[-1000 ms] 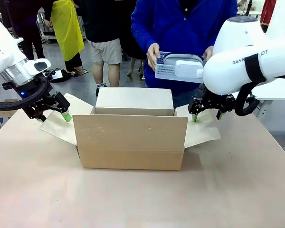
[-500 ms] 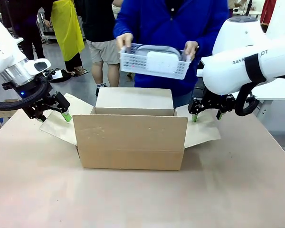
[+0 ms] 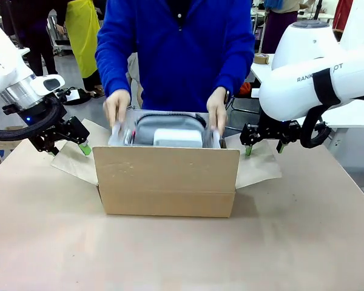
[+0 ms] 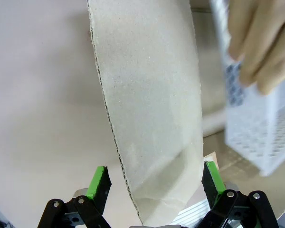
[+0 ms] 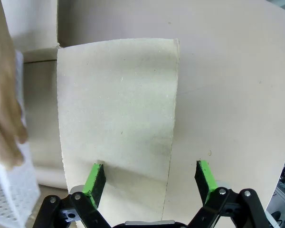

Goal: Pack the gift set into the box.
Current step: Lift both hands away from the flaps of the Package Box.

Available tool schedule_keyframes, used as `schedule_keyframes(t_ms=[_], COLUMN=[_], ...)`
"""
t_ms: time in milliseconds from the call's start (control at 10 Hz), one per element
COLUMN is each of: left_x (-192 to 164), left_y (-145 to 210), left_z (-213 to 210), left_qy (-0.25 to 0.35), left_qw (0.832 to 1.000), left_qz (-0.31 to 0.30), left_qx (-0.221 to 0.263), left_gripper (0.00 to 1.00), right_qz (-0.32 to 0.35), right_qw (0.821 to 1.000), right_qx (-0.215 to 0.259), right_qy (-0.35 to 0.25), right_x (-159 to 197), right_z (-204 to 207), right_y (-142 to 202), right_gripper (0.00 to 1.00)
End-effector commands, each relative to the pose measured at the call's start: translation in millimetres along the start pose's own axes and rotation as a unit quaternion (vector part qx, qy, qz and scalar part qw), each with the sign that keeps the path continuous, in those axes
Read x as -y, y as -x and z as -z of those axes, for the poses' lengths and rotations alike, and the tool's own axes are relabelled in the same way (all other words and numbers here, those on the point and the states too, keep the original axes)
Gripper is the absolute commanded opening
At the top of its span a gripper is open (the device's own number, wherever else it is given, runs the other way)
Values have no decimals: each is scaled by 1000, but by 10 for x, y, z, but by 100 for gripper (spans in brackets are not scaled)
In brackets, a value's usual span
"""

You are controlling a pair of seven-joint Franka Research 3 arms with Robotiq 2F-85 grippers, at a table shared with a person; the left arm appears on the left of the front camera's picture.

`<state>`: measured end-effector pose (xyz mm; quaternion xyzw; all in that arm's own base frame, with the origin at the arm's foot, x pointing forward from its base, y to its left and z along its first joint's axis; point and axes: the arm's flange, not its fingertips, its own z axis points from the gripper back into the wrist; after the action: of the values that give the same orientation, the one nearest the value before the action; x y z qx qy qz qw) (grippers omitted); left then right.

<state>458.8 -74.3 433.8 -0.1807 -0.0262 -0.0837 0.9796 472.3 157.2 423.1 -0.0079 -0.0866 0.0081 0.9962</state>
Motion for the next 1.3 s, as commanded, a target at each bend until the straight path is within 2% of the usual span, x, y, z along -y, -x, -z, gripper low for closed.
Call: schedule_keyframes(t_ms=[0, 1200], left_x=[8, 8], left_y=[13, 13], left_z=[-24, -24], left_qy=[-5, -5], left_qw=[1000, 1000], left_qz=[-3, -3], left_qx=[1, 1], left_gripper=[100, 100], right_qz=[10, 10], right_qw=[1000, 1000], right_qx=[3, 3], right_qy=[16, 16], right_x=[-23, -23], right_z=[-16, -16], right_y=[-11, -11], right_gripper=[100, 100])
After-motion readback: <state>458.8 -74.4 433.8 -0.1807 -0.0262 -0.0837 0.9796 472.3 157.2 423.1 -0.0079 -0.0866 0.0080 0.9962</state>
